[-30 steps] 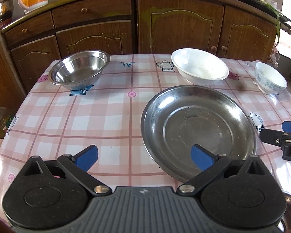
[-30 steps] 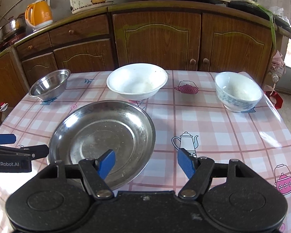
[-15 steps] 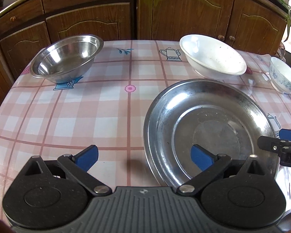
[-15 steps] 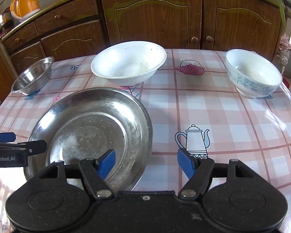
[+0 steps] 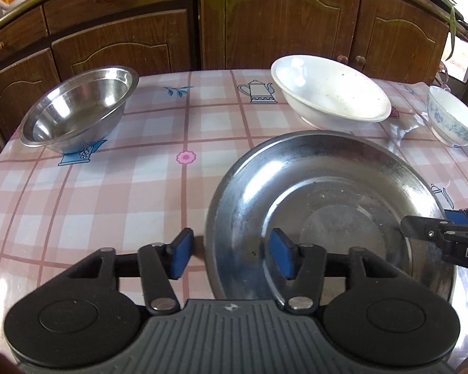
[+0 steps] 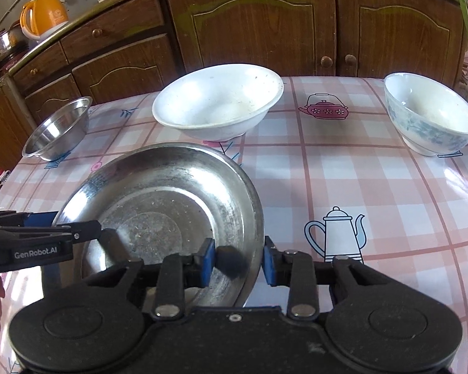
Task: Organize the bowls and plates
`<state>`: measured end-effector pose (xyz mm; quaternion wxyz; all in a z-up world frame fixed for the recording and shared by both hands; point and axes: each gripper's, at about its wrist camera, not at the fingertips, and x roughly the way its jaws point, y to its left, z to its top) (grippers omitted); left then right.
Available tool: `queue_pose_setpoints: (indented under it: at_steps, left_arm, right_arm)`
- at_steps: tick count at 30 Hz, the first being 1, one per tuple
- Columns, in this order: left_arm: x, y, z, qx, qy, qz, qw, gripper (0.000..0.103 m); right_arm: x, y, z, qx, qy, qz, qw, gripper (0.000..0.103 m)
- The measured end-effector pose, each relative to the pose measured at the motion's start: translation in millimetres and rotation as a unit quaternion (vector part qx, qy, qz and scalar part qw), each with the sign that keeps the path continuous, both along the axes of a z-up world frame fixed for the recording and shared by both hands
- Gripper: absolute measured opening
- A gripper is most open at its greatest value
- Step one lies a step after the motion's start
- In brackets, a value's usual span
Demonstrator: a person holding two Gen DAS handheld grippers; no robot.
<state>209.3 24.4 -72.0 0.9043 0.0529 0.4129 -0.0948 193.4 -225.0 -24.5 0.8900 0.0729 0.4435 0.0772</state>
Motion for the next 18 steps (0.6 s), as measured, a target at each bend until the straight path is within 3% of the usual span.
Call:
queue_pose_setpoints:
  at_steps: [5, 18]
  left_arm:
    - [-2.0, 4.5, 1.3, -0.012, 0.003, 0.015, 0.9998, 0.037]
    - [-25.6, 13.7, 37.1, -0.04, -0.025, 0.032, 0.9984, 0.037]
  right_arm:
    - [-5.3, 0.2, 3.5, 0.002, -0.005, -0.009, 1.0, 0.033]
    - [-24.6, 3.9, 50.4, -0.011, -0.054, 0.0, 0.999, 0.029]
